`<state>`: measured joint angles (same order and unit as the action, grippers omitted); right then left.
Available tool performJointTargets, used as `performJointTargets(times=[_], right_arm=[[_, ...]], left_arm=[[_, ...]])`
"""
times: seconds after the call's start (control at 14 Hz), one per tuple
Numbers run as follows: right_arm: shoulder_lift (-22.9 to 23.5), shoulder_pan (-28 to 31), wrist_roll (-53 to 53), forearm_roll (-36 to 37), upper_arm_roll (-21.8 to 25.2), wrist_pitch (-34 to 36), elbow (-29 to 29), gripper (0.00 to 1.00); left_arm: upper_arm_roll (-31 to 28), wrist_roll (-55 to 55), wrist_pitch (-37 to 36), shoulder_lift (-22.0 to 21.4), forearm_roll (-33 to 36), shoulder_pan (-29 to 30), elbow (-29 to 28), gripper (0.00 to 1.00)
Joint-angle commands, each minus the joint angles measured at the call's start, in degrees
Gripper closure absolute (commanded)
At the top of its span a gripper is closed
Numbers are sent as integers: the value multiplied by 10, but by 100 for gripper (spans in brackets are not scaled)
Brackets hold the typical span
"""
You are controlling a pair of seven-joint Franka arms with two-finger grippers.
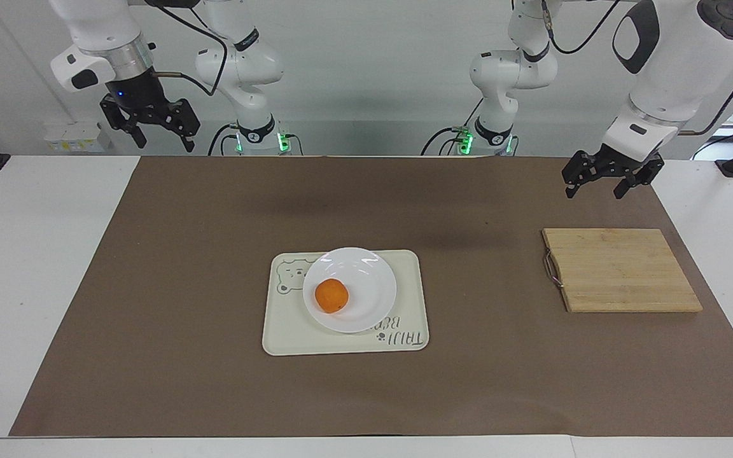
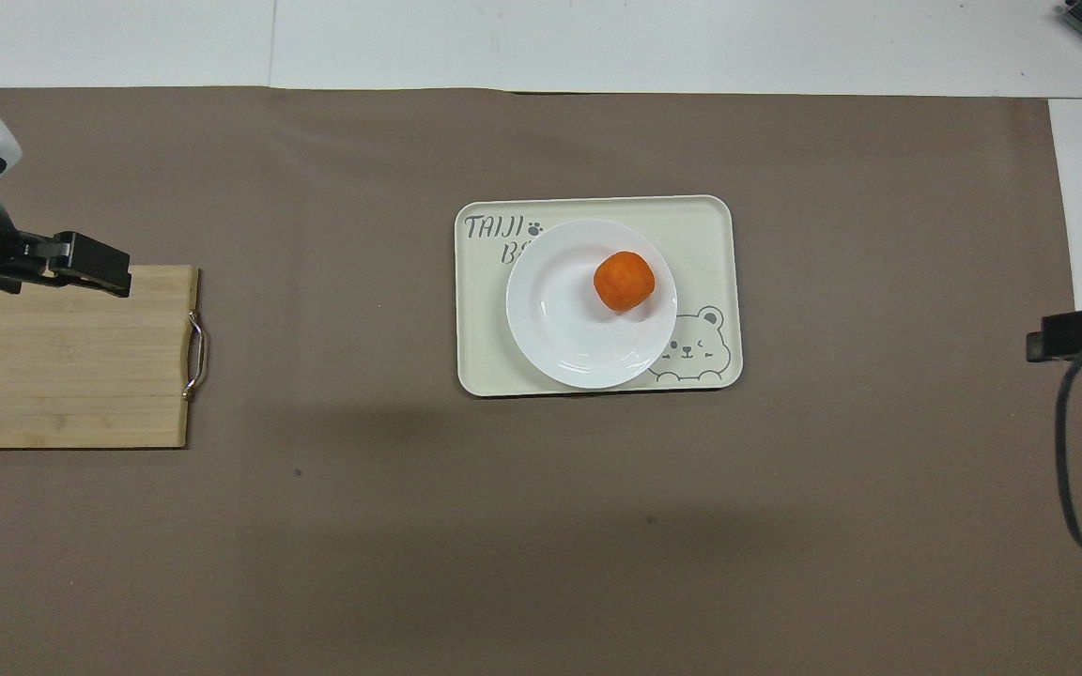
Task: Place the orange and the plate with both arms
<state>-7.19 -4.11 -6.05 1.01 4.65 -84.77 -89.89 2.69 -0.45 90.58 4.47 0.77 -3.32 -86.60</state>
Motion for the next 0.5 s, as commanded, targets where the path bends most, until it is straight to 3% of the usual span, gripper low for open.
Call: performJointTargets(times=[0.0,0.43], right_arm=[[1,8,1,-10,2,13,5,0],[-5,8,1,-9,2,32,0,0]], left_arm=[[-7,1,-11,-3,9,-7,6,0],[-5,-3,-21,-7,7,-14,-1,0]])
